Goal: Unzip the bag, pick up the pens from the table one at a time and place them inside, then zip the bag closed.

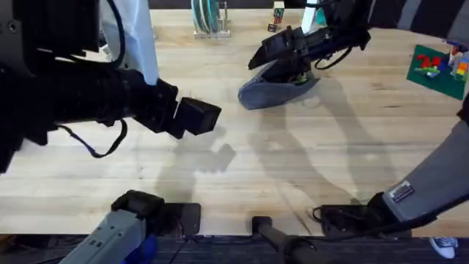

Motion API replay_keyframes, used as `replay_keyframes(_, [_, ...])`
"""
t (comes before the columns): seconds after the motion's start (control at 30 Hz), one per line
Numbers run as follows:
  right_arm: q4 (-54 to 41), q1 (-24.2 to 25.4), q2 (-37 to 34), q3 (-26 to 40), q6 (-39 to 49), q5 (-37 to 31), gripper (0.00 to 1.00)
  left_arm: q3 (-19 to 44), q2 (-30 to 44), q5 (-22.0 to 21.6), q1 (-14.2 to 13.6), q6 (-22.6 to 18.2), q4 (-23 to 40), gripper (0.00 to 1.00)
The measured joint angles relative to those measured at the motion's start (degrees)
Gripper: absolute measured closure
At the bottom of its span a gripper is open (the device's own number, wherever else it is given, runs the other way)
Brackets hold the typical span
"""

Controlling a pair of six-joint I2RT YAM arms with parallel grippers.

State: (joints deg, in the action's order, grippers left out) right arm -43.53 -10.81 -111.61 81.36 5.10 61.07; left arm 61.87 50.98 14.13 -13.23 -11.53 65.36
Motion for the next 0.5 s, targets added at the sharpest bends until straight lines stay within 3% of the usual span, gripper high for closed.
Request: replay_keyframes(0.5, [-2.6, 0.0, 0.4, 0.0, -0.2, 1.6, 0.006, 0.0, 0.0, 0.0, 0.0, 0.0, 0.0, 0.007])
